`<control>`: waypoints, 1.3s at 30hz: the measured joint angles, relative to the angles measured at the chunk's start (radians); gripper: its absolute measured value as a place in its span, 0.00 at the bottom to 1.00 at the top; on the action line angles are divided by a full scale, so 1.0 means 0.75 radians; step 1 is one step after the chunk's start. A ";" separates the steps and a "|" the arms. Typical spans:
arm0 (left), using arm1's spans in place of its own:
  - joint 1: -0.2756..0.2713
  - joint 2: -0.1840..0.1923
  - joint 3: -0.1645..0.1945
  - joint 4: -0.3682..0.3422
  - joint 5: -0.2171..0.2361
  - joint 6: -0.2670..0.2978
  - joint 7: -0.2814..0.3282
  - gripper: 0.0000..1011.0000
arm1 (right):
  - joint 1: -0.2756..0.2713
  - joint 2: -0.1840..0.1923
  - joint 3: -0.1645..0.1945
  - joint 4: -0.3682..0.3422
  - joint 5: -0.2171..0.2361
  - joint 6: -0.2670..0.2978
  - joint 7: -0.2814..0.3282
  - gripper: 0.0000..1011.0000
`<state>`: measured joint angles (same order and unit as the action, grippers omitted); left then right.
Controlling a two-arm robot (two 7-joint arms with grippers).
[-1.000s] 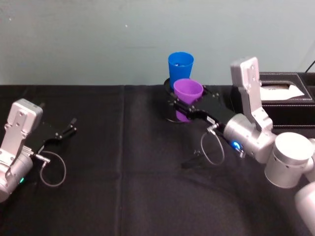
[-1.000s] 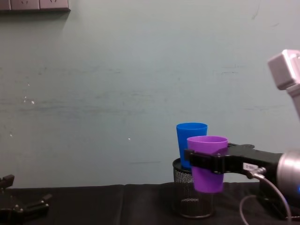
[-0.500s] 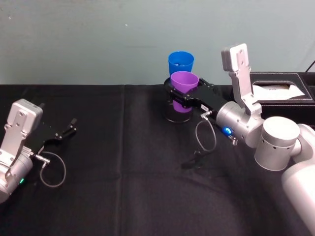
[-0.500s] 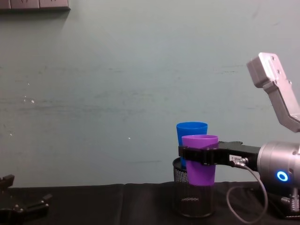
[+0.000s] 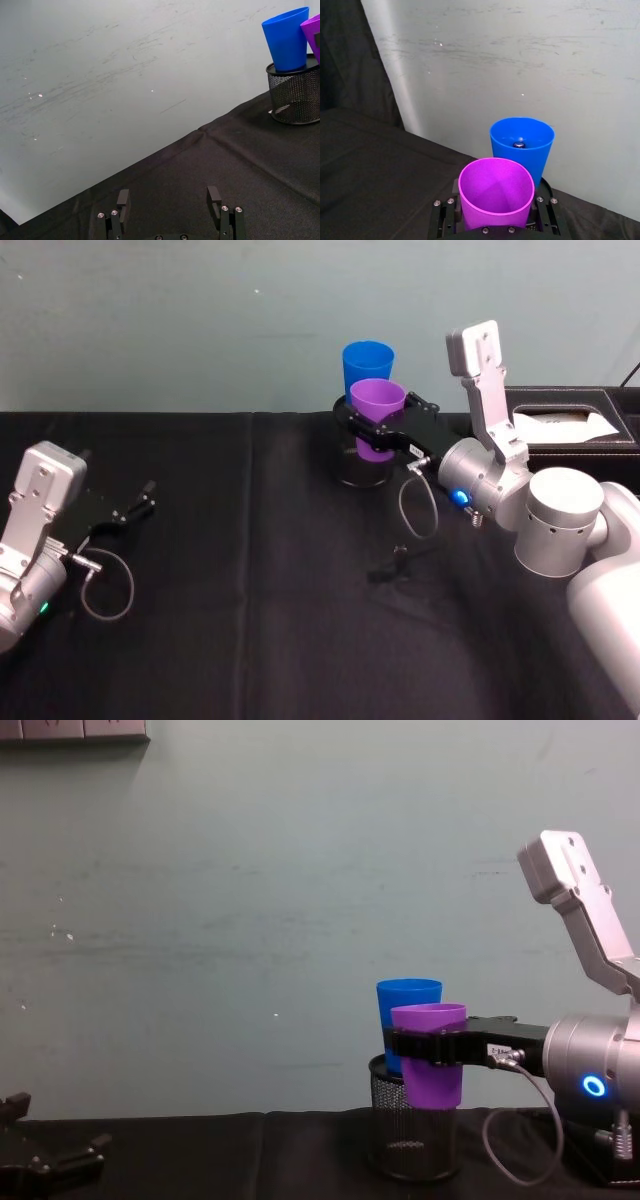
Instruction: Pick up one cup with a gripper and tap it against the other cup.
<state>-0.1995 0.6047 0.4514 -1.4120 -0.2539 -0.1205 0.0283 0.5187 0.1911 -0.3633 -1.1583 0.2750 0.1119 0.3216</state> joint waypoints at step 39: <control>0.000 0.000 0.000 0.000 0.000 0.000 0.000 0.99 | 0.000 0.001 -0.001 -0.002 0.001 -0.002 0.000 0.72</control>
<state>-0.1995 0.6047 0.4514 -1.4119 -0.2539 -0.1205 0.0283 0.5185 0.1921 -0.3641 -1.1595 0.2756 0.1101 0.3217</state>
